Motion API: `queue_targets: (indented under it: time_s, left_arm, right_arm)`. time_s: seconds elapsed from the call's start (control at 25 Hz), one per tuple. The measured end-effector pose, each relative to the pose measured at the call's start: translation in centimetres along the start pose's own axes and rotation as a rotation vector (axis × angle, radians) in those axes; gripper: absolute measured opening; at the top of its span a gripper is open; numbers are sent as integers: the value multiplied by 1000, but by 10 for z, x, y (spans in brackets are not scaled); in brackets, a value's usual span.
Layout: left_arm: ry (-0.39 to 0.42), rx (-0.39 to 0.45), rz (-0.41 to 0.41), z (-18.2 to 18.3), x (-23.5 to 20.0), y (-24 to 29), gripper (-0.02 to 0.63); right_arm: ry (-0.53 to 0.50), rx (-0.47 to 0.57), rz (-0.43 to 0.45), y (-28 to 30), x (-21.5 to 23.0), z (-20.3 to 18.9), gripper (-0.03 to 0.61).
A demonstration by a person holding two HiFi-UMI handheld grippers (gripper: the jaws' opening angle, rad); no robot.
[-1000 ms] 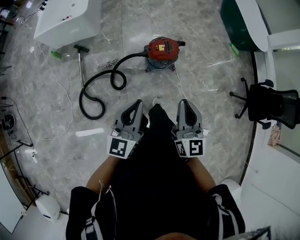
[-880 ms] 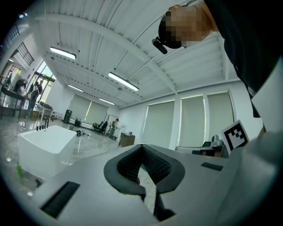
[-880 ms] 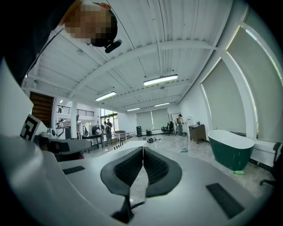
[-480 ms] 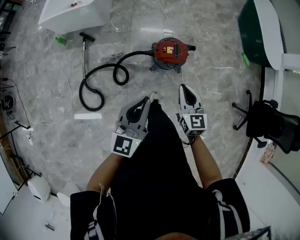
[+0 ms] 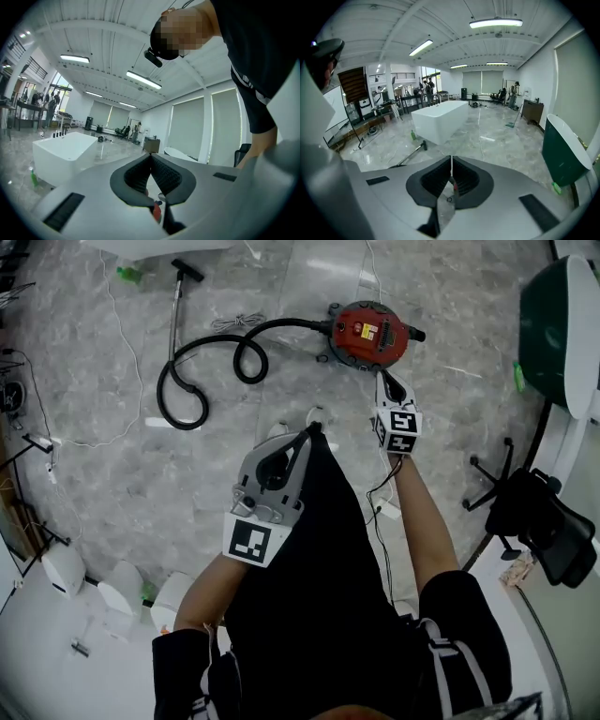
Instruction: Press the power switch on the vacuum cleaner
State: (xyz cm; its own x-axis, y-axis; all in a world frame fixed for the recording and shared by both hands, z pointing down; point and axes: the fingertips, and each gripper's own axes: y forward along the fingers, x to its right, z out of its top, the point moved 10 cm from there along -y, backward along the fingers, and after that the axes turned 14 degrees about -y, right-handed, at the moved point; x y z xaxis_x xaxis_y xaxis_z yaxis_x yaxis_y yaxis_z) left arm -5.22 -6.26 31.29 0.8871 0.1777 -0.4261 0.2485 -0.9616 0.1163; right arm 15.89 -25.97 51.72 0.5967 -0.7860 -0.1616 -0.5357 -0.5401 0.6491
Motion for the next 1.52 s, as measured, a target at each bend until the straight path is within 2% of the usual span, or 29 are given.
queue_targets:
  time_s: [0.2,0.36,0.52,0.64,0.88,1.0,1.08,1.2,1.28,1.36,1.52]
  left_arm:
    - [-80,-7,57,-9,-20,21,14]
    - [-55,-10,57,-10,-29,38,14]
    - [-76,3,97,-12,-40,59,14]
    - [-81,10,105,-16,-40,77,14]
    - [-139,-17,116,-37,-51,91,14]
    - [-166,3,153,-42,-56,84,14]
    - [-137,14,175,-46,-58,81,14]
    - [8,3,166,-50,-52,79,14]
    - [67,3,139,-50,-45,78,14]
    - [60,13,118,-50,-41,76,14]
    - [-15,39,121,-58,-49,78,14]
  right_arm:
    - [-70,-118,62,73,8,-20,21]
    - [-121,-198,126,125,12,-35,20]
    - [-174,-284,132,165,16,-56,20]
    - [-228,-314,145,184,23,-69,20]
    - [-387,-365,259,241,29,-90,20]
    - [-394,-386,255,265,27,-104,20]
    - [-375,-408,260,281,28,-115,20]
    - [-387,-447,267,299,28,-130,20]
    - [-410,-490,262,308,27,-140,20]
    - [-438,-531,262,315,24,-148,20]
    - [-475,-550,267,327,20,-158,20]
